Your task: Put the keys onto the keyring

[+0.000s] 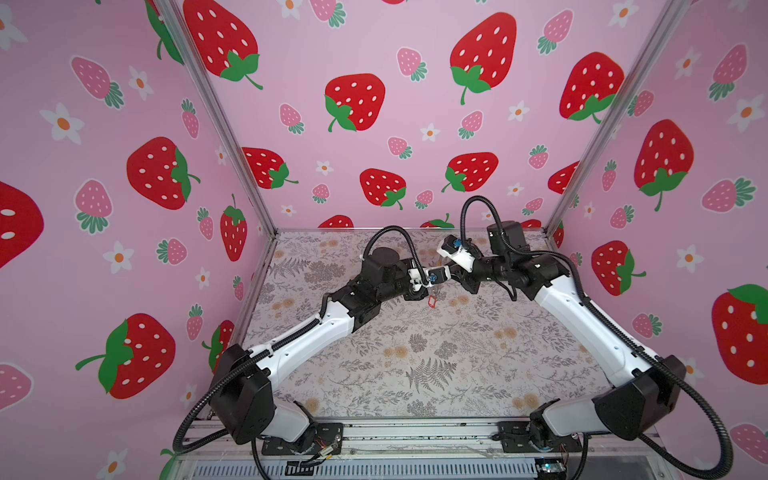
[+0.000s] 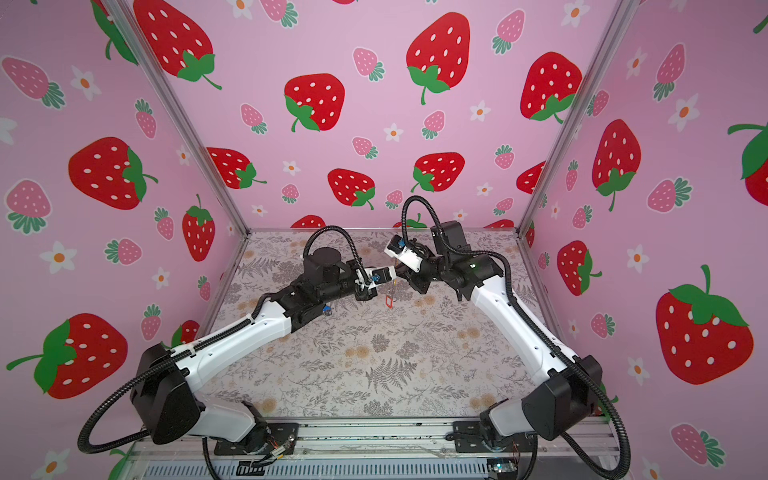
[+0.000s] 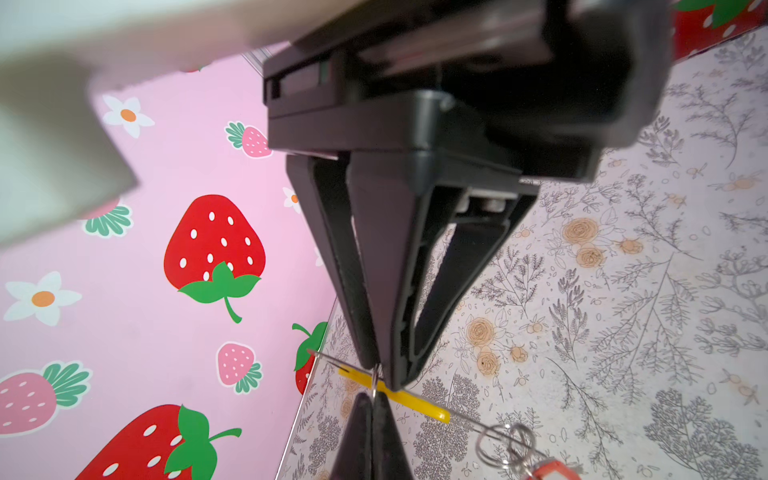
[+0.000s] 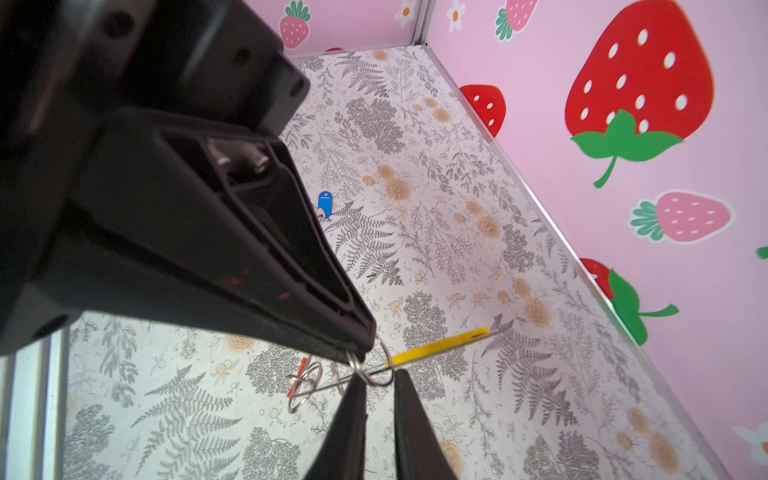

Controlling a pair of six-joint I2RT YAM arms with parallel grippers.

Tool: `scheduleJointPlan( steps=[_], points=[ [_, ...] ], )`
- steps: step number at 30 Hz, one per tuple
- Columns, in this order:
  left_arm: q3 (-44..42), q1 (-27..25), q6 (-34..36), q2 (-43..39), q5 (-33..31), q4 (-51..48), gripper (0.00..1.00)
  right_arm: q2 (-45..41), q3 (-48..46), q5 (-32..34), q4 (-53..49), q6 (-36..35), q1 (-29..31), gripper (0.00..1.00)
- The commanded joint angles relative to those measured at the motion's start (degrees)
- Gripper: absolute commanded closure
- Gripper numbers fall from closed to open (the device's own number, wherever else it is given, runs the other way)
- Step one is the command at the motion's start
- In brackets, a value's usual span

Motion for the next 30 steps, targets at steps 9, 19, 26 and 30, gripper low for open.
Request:
scheduleJointPlan(
  steps=[9, 19, 26, 30],
  points=[
    [-0.4, 4.2, -11.8, -2.8, 11.2, 9.5, 1.00, -9.1, -10.6, 1.6, 13.1, -0.3, -1.3, 0.71],
    [-0.3, 8.5, -23.6, -1.6, 27.0, 14.6, 1.00, -12.9, -15.5, -3.4, 24.9, 3.0, -2.7, 0.70],
    [-1.0, 9.3, -30.3, 0.1, 32.4, 21.0, 1.00, -13.3, -16.8, -9.1, 29.7, 5.2, -2.8, 0.71],
    [-0.9, 9.5, -32.4, 1.1, 34.7, 22.9, 1.00, -13.1, -16.7, -11.0, 30.4, 6.0, -2.9, 0.72]
  ],
)
